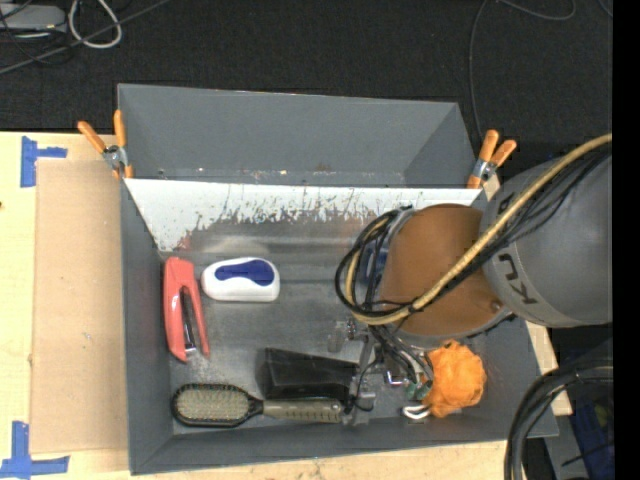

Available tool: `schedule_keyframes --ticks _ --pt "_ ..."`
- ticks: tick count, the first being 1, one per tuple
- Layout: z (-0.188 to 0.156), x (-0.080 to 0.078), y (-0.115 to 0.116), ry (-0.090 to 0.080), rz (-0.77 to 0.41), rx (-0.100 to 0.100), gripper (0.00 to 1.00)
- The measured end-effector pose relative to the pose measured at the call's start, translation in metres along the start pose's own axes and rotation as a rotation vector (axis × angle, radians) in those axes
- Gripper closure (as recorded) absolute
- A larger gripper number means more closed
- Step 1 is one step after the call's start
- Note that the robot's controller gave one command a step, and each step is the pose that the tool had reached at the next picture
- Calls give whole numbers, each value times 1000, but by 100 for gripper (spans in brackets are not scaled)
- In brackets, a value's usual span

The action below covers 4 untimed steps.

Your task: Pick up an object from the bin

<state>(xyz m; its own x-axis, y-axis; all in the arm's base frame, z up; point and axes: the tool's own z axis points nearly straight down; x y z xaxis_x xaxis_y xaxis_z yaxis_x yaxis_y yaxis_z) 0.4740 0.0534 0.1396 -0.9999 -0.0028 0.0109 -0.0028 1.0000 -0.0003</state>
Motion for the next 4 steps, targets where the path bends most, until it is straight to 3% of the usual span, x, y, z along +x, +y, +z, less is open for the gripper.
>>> schedule_keyframes --ticks 1,2,3,4 --pt "-3 -2 0 -7 3 0 0" --pt "51 -10 22 -9 159 -1 0" --pt "24 -3 26 -3 141 1 0" --pt "46 -7 27 -5 166 -1 0"
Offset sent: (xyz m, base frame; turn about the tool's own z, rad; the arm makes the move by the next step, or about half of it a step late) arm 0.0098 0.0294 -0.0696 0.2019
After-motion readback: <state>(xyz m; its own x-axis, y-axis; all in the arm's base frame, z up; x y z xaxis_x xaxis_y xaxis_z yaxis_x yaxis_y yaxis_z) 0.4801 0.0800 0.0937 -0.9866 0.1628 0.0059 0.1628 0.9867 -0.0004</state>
